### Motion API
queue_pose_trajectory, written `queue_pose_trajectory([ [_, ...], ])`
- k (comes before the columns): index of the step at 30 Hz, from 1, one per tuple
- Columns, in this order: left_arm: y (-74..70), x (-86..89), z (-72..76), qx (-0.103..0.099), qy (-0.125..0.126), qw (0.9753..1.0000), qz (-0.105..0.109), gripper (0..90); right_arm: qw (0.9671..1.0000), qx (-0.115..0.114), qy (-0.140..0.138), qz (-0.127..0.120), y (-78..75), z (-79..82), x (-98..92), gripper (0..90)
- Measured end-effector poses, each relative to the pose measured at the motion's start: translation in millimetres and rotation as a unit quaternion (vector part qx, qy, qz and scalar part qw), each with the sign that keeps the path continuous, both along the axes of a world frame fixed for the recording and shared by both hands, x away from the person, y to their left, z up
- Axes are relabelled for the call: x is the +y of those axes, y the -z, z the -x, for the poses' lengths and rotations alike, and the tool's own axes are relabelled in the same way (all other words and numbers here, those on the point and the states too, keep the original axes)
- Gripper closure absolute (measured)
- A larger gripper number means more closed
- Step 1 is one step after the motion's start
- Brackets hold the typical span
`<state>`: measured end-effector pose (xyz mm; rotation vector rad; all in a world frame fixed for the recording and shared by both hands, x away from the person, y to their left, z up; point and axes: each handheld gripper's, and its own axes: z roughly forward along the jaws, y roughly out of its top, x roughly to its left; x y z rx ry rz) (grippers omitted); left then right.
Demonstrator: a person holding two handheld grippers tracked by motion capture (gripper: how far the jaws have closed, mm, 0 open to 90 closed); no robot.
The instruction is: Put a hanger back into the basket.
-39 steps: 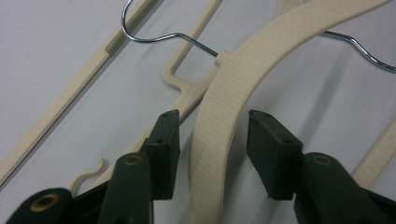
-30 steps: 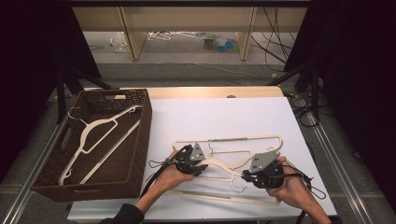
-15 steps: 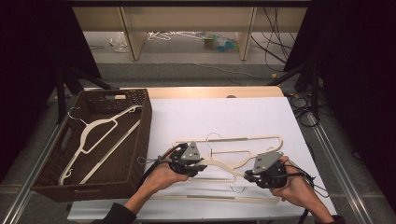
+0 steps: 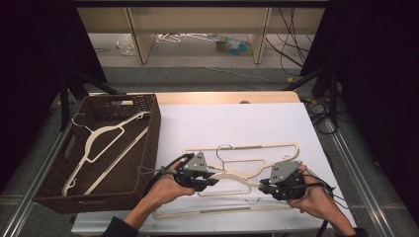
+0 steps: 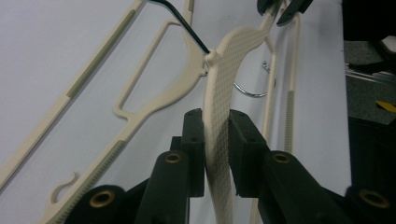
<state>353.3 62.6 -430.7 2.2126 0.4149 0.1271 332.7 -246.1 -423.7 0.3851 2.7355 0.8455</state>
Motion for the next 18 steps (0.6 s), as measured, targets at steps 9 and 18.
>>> queue_pose_trajectory([
  [9,-10.3,3.9,9.5,0.035,0.013,0.9988,0.032,81.1,0.9999,-0.005,0.007,-0.014,-6.1,2.9,-1.0,63.0],
  [18,-21.6,3.3,21.3,0.03,0.02,0.9986,0.038,85.4,0.9981,-0.008,0.036,-0.05,-14.1,4.7,-2.4,45.2],
])
